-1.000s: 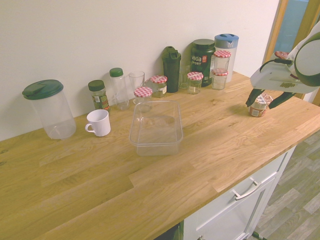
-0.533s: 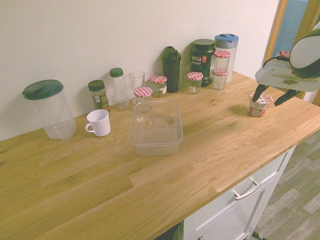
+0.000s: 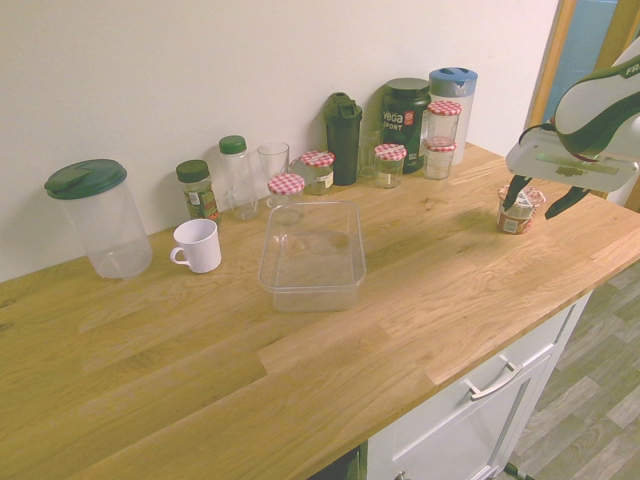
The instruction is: Put the cereal into the container
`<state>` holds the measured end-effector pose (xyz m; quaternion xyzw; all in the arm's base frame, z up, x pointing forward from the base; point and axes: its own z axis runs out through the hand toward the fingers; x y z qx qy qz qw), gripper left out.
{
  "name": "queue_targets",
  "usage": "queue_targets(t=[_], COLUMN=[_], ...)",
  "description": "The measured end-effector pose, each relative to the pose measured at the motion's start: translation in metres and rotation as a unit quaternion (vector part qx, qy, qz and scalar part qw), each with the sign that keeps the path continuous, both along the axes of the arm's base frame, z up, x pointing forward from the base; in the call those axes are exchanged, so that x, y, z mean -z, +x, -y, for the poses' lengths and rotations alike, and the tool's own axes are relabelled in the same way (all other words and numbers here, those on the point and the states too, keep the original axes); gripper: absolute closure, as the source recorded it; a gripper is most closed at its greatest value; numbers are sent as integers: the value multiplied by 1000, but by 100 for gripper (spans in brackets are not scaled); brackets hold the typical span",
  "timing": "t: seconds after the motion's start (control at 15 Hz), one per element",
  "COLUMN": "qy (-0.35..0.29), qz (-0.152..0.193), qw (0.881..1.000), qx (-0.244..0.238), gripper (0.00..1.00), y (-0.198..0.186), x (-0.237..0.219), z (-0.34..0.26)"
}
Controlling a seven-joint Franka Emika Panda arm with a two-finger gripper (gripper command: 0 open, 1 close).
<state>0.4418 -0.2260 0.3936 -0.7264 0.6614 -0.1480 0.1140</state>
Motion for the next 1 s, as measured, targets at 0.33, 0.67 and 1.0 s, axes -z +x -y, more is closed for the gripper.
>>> queue_targets(t=[0.33,0.67,1.0], qy=[2,12,6], qz=[-9,-12,-23], qw=[1000,1000,999], qx=[9,25,31], gripper=[0,0,0], y=[13,37,70], x=[9,13,25], z=[14,36,49])
